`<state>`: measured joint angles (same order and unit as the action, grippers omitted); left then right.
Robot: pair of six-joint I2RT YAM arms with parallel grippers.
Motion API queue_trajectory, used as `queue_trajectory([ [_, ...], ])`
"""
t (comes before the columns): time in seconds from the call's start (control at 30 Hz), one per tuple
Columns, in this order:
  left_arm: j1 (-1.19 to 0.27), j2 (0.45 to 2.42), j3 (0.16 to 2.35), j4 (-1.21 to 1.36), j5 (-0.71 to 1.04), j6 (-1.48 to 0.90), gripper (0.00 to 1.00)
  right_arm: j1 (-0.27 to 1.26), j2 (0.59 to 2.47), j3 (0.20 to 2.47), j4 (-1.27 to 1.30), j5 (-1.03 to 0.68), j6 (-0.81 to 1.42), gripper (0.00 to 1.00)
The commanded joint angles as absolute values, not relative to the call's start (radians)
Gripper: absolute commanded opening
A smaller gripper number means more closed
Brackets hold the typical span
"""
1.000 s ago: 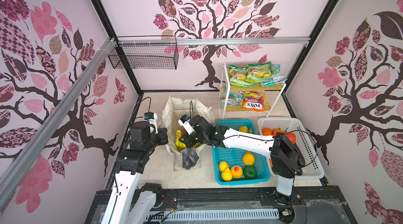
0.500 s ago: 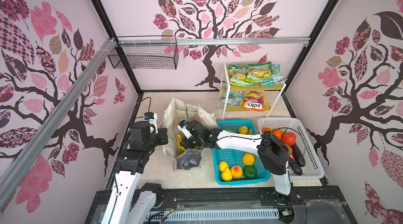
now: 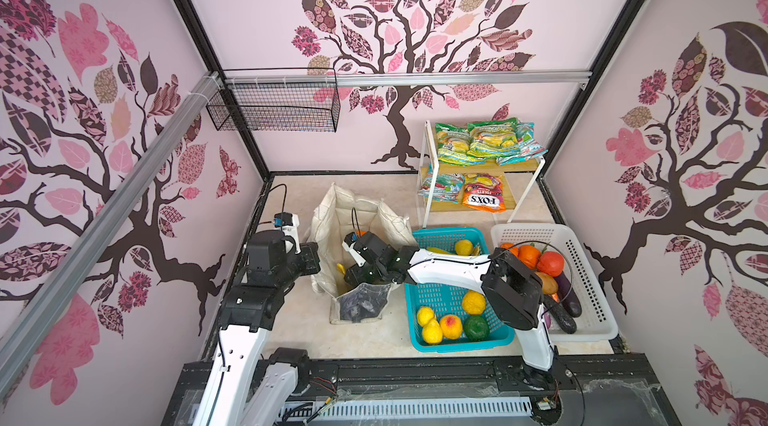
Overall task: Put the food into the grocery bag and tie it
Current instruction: 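Lower the bananas into the bag and open the right gripper, then move the right gripper back over the teal basket toward a yellow pear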
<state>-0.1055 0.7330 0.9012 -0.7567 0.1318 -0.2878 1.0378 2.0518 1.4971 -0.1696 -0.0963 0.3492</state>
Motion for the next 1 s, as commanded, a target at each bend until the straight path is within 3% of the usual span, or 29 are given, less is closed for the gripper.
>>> queue_trajectory([
  [0.0,-0.107,0.73,0.886,-0.746,0.118,-0.285,0.0,1.034,2.001,1.492,-0.191,-0.075,0.36,0.71],
  [0.17,-0.108,0.733,0.885,-0.75,0.112,-0.286,0.0,1.036,1.867,1.471,-0.19,-0.049,0.369,1.0],
  [0.4,-0.106,0.734,0.887,-0.758,0.086,-0.291,0.0,1.037,1.68,1.462,-0.222,0.018,0.414,1.0],
  [0.57,-0.107,0.737,0.889,-0.759,0.09,-0.291,0.0,1.037,1.479,1.303,-0.177,0.097,0.473,1.0],
  [0.8,-0.107,0.719,0.884,-0.746,0.105,-0.28,0.0,1.038,1.255,1.192,-0.381,0.457,0.588,1.0],
  [0.97,-0.107,0.753,0.893,-0.76,0.107,-0.281,0.0,1.034,1.106,1.046,-0.425,0.477,0.435,0.99],
])
